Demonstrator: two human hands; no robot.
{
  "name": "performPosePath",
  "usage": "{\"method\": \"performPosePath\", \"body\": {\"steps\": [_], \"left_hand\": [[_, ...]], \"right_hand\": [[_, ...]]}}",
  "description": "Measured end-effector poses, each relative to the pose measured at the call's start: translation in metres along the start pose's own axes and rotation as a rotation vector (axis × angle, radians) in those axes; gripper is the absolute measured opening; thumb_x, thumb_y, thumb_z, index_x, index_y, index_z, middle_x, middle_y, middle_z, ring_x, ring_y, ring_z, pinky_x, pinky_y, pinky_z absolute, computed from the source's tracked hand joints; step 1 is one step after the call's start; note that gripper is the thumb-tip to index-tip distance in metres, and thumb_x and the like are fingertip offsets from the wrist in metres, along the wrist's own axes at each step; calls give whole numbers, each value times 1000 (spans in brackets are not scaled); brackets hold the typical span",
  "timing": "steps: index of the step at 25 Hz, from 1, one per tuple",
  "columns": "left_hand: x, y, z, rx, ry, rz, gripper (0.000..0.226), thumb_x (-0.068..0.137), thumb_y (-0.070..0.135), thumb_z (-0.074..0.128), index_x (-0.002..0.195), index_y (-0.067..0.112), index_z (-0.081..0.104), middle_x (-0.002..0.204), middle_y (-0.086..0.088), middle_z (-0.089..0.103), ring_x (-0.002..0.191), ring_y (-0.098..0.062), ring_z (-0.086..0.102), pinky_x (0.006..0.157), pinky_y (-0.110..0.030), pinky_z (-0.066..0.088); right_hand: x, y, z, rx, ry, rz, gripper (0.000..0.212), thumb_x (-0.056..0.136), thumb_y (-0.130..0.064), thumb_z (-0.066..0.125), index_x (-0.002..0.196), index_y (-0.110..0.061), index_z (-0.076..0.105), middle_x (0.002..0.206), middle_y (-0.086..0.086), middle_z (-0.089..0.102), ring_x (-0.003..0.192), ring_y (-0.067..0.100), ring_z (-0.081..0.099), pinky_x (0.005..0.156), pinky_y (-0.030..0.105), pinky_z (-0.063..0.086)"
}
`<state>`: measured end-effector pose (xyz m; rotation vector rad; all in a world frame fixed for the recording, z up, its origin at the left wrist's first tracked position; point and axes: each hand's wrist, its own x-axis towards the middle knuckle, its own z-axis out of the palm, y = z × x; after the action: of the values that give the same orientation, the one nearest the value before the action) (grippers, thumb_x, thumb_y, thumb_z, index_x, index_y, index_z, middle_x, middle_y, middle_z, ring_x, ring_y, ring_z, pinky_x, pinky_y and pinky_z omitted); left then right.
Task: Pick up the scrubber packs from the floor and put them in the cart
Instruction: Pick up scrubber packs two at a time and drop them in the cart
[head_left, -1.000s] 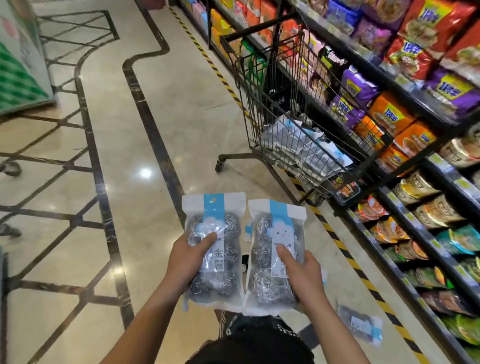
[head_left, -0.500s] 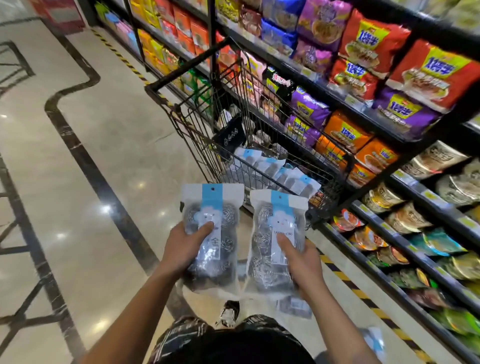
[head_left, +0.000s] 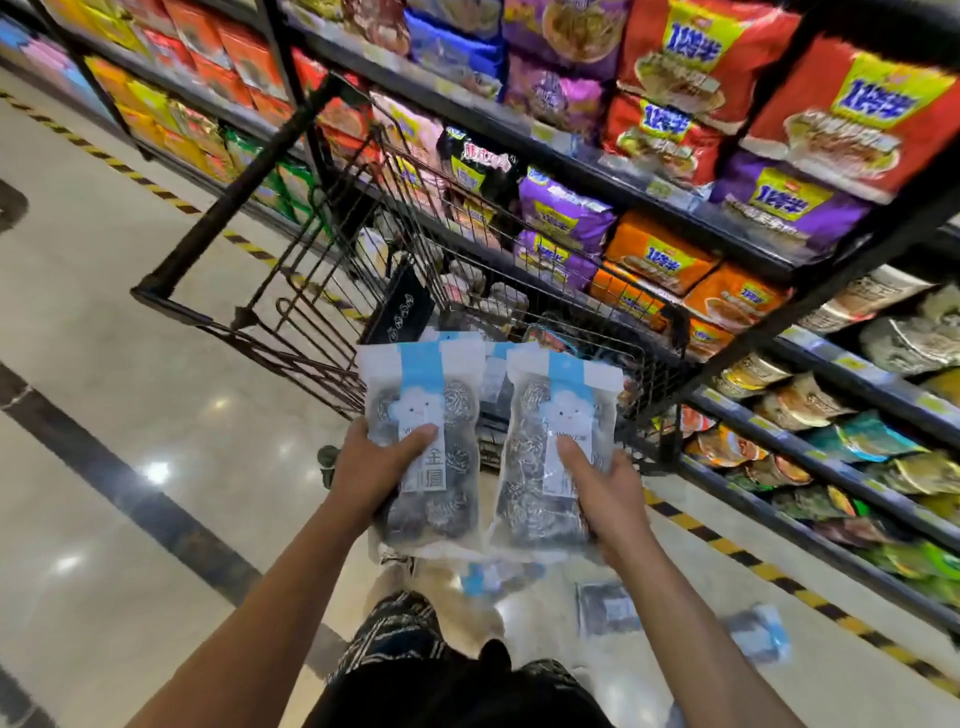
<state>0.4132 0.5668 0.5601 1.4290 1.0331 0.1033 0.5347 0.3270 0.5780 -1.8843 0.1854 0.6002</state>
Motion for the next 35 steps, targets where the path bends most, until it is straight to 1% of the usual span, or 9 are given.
{"method": "performPosePath", "body": {"steps": [4,8,10,14,18,23,30,32,35], "left_hand": [[95,47,-7,2,-84,-29,73,69,41,93,129,19,59,116,1,74,97,-15,74,89,-41,60],[187,81,-4,81,-131,-7,70,75,37,90,132,15,55,117,2,68,87,-2,66,68,-20,53],[226,87,4,86,-155,-36,69,71,37,92,128,15,61,115,2,72,89,-7,71,69,-22,58],[300,68,31,195,-224,-83,57,75,28,91,123,10,66,112,-2,75,83,-6,72,50,-9,52],[348,27,55,249,-268,-185,62,72,37,92,125,15,69,112,2,76,95,-13,74,65,-16,54],[358,-36,72,347,-253,-326,47,85,21,83,128,10,67,120,-3,72,97,-15,68,80,-23,50],[352,-44,74,688,-264,-411,86,87,53,74,142,0,34,141,-19,52,130,-38,54,109,-45,46],[344,-26,70,691,-296,-390,80,83,51,74,139,5,41,136,-16,58,121,-37,61,102,-46,53],[321,7,68,759,-378,-239,57,96,43,60,138,5,51,129,-15,64,109,-34,66,86,-32,54]], "right_hand": [[64,-40,49,13,71,63,45,87,-50,76,119,-26,56,107,-13,66,106,14,63,91,33,47],[125,-68,91,19,111,101,78,90,-57,69,148,-10,44,138,-2,55,126,20,53,96,32,41],[157,-67,108,24,115,175,89,90,-59,68,153,-6,36,149,6,51,133,26,51,95,33,40],[216,-48,134,31,169,301,96,82,-69,69,147,-4,43,138,8,59,126,29,58,96,40,49],[260,-10,148,-152,109,338,82,92,-56,67,145,1,43,130,4,56,124,23,54,95,33,43],[271,28,156,-372,80,344,84,93,-54,66,147,3,37,141,20,60,131,39,55,100,42,47],[254,22,149,-488,72,368,97,83,-64,71,145,1,37,132,24,62,120,43,60,93,47,52],[243,10,140,-497,86,323,89,83,-69,67,139,-3,46,123,18,66,113,39,62,90,45,53],[224,-18,126,-437,130,231,41,100,-47,57,119,-10,56,95,3,63,93,25,58,73,29,45]]}}
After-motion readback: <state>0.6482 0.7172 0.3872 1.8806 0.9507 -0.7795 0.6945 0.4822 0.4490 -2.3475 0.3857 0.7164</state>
